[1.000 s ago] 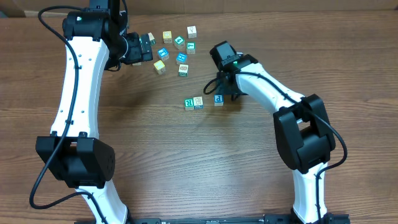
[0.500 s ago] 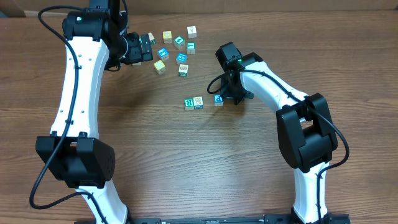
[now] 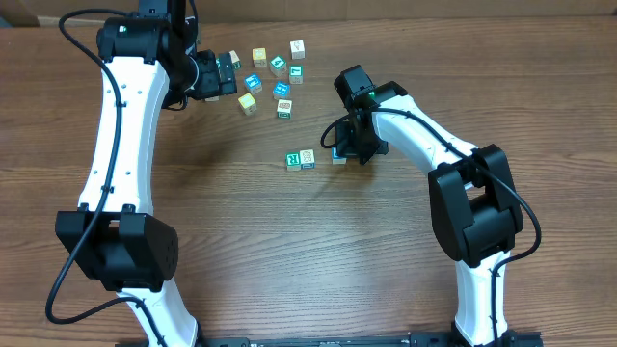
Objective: Form a horizontal line
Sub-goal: 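Lower the blue P block beside the pretzel block and open the right gripper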
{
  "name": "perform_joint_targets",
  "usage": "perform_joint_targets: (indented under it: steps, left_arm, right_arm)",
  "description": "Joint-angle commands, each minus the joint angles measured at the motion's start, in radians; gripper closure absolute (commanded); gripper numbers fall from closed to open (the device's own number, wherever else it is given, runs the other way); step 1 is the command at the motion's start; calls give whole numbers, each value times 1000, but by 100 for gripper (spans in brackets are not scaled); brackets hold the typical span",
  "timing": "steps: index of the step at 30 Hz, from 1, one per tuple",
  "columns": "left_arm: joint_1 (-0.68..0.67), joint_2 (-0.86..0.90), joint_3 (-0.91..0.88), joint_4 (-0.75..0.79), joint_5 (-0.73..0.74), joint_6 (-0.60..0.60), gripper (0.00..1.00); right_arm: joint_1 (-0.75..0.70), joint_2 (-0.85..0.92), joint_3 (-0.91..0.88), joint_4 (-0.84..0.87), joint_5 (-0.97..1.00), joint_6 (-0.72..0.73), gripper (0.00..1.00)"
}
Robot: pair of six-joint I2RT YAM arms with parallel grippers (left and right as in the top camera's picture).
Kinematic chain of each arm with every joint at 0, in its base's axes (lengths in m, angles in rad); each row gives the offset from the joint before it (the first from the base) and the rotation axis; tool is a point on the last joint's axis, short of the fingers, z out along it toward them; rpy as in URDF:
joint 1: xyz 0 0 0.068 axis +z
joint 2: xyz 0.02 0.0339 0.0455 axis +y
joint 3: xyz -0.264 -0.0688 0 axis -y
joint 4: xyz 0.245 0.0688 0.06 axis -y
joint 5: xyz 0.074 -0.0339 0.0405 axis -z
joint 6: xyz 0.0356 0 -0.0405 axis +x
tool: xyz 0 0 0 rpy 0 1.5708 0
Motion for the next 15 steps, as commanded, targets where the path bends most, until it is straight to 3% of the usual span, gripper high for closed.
perform_joint_targets:
  steps: [1, 15]
  left_arm:
    - [-6, 5, 6, 0, -7, -10, 0]
    - [-6, 5, 6, 0, -7, -10, 0]
  right_arm:
    - [5, -15, -5, 2, -42, -12, 96]
    - [6, -15, -5, -5, -104, -12, 96]
